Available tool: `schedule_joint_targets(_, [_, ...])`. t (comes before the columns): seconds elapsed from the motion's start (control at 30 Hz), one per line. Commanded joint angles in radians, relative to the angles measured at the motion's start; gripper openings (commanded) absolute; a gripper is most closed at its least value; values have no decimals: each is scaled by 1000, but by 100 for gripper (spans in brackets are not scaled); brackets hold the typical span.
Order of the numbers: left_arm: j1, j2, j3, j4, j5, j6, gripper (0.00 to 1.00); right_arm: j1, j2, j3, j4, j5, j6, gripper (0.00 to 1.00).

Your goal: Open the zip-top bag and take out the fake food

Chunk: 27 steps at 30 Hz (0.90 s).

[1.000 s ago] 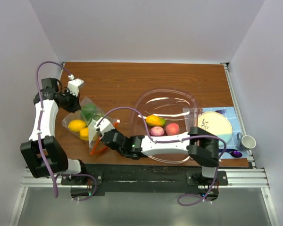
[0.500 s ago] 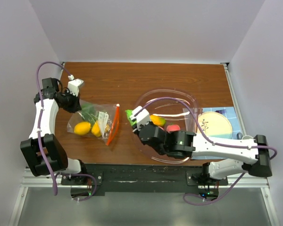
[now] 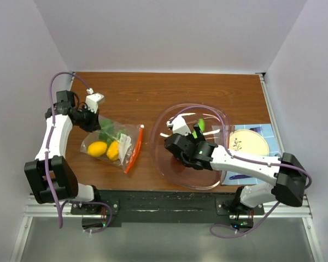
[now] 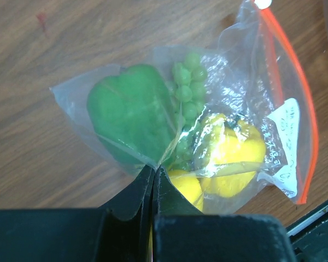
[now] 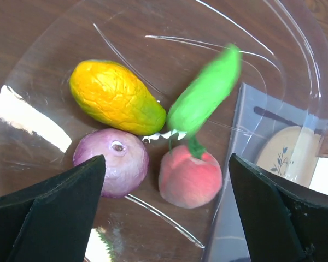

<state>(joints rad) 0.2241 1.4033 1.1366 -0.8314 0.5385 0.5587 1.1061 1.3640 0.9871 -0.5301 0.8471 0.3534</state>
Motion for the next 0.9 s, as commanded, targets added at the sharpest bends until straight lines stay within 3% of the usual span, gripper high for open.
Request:
schedule_joint_targets(0.0, [-8, 14, -66, 43, -31, -19, 0, 8, -20, 81, 123, 0, -30, 99])
schedule_joint_targets(0.13, [-6, 80, -109, 139, -103, -26, 0, 72, 9, 145, 268, -95, -164, 98])
schedule_joint_targets(0.33, [-6, 190, -109, 221, -196, -22, 0, 182, 217, 303, 326, -126, -272, 99])
schedule_joint_targets(0.57, [-8, 250, -129, 267, -272, 0, 0, 189, 403, 358, 442, -252, -281, 99])
schedule_joint_targets(0.87, [-22, 221, -149, 259, -270, 17, 0, 179, 615, 530, 459, -315, -343, 99])
